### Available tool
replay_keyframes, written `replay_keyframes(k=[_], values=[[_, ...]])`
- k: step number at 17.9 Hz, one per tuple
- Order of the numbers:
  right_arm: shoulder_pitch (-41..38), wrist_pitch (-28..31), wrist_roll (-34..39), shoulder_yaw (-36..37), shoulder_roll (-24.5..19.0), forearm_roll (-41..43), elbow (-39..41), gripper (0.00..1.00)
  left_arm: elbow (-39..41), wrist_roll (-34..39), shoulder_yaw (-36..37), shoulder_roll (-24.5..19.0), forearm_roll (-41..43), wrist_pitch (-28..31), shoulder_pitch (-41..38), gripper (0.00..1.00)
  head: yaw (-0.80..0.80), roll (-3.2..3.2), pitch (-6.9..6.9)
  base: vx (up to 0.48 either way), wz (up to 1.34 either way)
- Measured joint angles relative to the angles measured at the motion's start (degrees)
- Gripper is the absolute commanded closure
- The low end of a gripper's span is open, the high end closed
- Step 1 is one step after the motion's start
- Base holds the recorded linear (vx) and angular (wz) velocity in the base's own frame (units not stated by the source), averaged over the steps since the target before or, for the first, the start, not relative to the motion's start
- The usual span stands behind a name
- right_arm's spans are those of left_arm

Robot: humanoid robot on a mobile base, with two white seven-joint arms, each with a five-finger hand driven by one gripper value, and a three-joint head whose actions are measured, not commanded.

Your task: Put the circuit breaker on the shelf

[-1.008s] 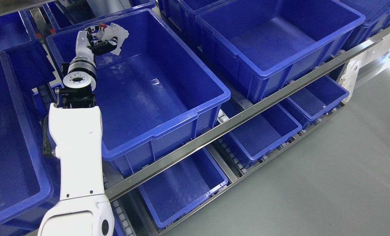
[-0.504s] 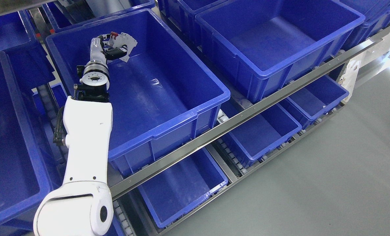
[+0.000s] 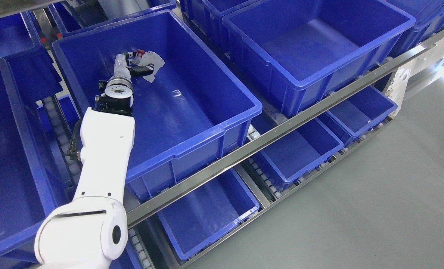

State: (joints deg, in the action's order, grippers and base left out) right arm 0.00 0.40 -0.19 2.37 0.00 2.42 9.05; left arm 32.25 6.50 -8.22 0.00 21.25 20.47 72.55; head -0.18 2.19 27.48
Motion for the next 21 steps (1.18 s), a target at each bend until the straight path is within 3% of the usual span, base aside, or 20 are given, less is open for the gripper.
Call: replay_keyframes(k=[4, 7, 10, 16, 21], values=[[0.0, 0.0, 0.0, 0.0, 0.0, 0.0, 0.0, 0.0, -2.3, 0.0, 0.3, 0.0, 0.0, -0.1, 0.3, 0.31, 0.0, 0.0, 0.0, 0.0, 0.0], [0.0, 0.0, 0.0, 0.0, 0.0, 0.0, 0.0, 0.0, -3.2, 0.0, 0.3, 0.0, -0.1, -0.2, 0.6, 0.1, 0.0, 0.0, 0.0, 0.0, 0.0], [0.0, 0.0, 0.0, 0.0, 0.0, 0.0, 0.0, 0.0, -3.4, -0.1, 0.0, -0.6, -0.2, -0.1, 1.8, 0.01, 0.0, 0.0, 0.0, 0.0, 0.0], [0.0, 0.0, 0.0, 0.0, 0.0, 0.0, 0.0, 0.0, 4.1, -5.5, -3.8, -2.4, -0.9, 0.5, 1.4, 0.01, 0.0, 0.0, 0.0, 0.0, 0.0], [0.0, 0.0, 0.0, 0.0, 0.0, 0.0, 0.0, 0.0, 17.8, -11.8, -6.6, -2.5, -3.7, 0.7, -5.6, 0.0, 0.0, 0.0, 0.0, 0.0, 0.0]])
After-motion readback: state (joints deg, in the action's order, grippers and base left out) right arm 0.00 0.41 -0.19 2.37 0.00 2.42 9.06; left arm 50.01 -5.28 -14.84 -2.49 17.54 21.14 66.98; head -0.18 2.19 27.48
